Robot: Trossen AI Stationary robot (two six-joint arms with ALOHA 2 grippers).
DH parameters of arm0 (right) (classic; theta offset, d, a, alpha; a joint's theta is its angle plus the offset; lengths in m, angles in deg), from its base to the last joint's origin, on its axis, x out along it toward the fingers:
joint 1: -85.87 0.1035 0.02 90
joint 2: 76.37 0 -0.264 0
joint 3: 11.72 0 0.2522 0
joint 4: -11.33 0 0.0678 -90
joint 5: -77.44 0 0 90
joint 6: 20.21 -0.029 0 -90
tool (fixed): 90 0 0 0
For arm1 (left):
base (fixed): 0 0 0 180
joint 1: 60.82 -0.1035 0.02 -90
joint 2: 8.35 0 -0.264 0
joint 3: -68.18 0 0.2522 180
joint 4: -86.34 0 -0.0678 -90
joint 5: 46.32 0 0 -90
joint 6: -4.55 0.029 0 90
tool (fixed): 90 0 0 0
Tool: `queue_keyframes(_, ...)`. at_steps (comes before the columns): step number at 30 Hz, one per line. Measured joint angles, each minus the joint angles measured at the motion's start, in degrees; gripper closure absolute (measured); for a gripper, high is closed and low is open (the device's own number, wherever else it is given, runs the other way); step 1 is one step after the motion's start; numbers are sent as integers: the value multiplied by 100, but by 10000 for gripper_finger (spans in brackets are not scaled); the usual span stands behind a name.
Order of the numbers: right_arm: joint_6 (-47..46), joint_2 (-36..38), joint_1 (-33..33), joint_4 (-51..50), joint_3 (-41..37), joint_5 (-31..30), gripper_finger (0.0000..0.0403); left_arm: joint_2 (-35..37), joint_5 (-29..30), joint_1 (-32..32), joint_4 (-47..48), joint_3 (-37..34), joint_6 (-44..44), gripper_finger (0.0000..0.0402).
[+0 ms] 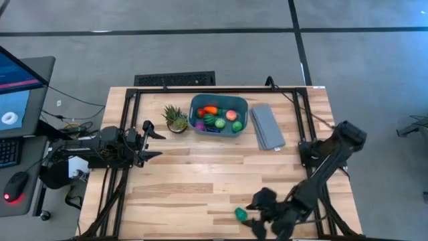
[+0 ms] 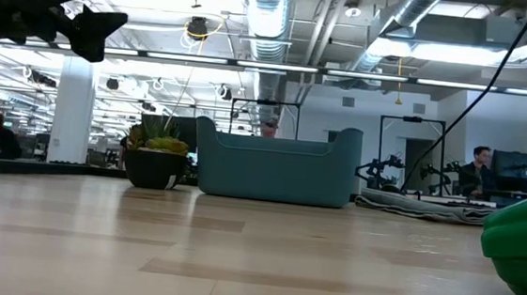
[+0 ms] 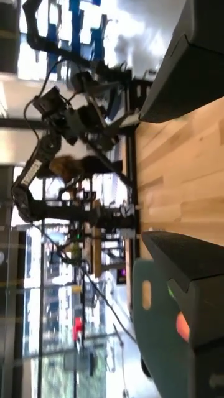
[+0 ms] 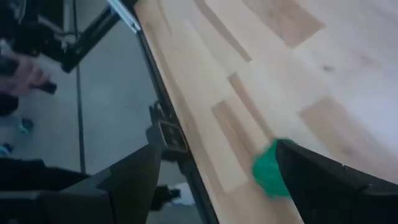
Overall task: Pick and placing Produce into tupperware
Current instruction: Put the bell pepper into the blue bin
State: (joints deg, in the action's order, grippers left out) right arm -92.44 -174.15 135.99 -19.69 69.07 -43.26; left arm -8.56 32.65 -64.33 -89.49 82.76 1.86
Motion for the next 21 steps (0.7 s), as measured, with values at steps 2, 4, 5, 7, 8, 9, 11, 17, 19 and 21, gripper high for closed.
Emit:
queue_keyframes(2,-130,-427,-90,41,307,34,67,0,-214,0,10,0,62,113)
queue_keyframes(4,-172,-816,-164,-129,703,80,72,0,-379,0,82,0,114,113)
queue_keyframes(5,-174,-998,-195,-277,929,95,75,0,-419,0,135,0,130,113)
queue_keyframes(7,-162,-1326,-236,-737,1386,132,81,0,-432,0,196,0,135,113)
queue_keyframes(8,-148,-1477,-247,-1061,1634,201,84,0,-438,-2,227,0,136,113)
queue_keyframes(9,-157,-1597,-262,-1414,1855,271,86,0,-488,-2,257,0,139,113)
queue_keyframes(11,-259,-1812,-300,-2226,2292,414,90,0,-606,-4,318,0,174,113)
queue_keyframes(17,-890,-1972,-308,-3530,2858,494,92,0,-783,-2,426,0,246,113)
queue_keyframes(19,-1001,-1961,-301,-3646,2855,560,92,0,-823,-2,424,0,282,113)
queue_keyframes(21,-1016,-1961,-306,-3625,2853,796,92,0,-821,-4,422,0,298,113)
